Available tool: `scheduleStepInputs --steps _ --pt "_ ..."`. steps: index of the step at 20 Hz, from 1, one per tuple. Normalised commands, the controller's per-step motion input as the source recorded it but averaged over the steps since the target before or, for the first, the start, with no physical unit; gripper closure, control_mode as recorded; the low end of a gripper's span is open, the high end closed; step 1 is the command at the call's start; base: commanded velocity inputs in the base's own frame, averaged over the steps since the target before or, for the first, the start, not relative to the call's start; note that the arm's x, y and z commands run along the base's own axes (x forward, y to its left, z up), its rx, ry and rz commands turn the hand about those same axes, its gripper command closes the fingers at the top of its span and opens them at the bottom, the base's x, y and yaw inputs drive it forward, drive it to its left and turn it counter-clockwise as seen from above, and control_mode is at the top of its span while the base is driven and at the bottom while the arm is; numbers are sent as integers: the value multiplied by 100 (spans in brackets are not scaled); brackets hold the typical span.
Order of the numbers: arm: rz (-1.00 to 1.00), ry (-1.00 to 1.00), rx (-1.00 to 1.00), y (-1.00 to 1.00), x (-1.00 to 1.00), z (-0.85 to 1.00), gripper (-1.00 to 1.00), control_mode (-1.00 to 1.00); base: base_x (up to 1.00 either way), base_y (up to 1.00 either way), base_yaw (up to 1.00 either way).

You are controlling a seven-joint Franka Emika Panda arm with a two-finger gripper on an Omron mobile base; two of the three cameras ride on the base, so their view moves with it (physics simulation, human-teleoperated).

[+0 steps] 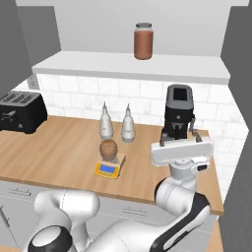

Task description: Pick the honey bottle and place it on the digital scale for weighing, and close the cabinet.

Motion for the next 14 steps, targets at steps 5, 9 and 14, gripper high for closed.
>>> scheduleStepInputs --steps 5,9,14 --pt "-10 12 0 -46 -3 0 -100 -100 0 0 0" --pt "-3 8 0 -62 -16 0 -100 -100 0 0 0" --pt "-1 14 0 -67 -10 4 -100 -100 0 0 0"
